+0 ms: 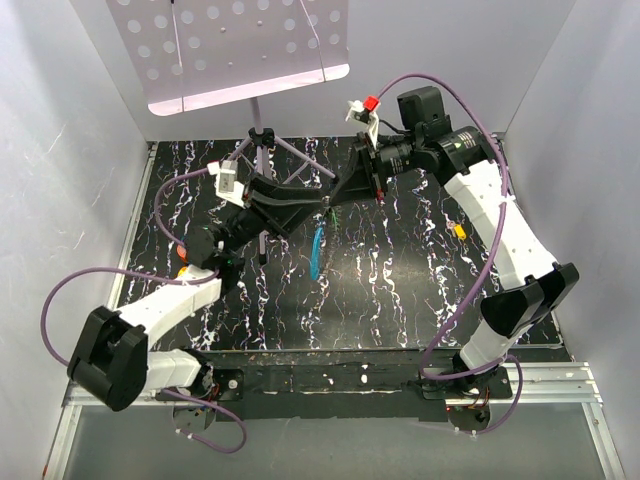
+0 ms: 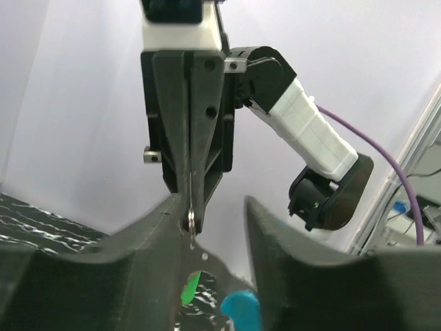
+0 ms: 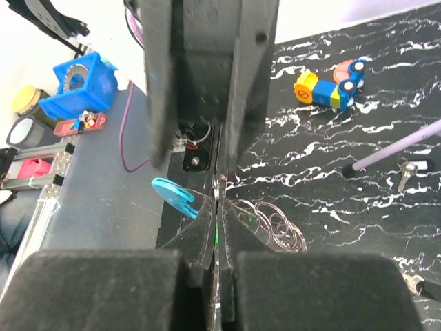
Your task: Put the keys on the keyring
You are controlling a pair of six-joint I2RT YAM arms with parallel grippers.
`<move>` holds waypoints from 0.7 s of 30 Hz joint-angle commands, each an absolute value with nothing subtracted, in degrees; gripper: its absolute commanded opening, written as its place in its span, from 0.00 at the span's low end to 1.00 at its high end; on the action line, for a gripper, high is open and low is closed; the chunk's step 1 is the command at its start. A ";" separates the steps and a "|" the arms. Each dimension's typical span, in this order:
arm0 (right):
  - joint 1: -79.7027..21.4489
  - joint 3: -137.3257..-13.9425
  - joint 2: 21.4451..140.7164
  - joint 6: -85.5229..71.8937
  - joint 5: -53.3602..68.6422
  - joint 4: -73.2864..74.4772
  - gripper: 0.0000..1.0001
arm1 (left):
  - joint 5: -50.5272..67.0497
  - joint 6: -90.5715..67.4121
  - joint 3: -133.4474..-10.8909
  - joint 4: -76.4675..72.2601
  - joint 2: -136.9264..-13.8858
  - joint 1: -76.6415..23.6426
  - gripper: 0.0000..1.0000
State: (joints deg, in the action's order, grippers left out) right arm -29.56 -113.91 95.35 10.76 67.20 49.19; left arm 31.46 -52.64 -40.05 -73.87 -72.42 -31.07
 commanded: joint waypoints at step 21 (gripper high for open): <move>-30.15 -112.50 101.16 49.31 55.36 91.05 0.01 | 62.67 -34.19 -63.28 -0.27 -73.47 -25.57 0.63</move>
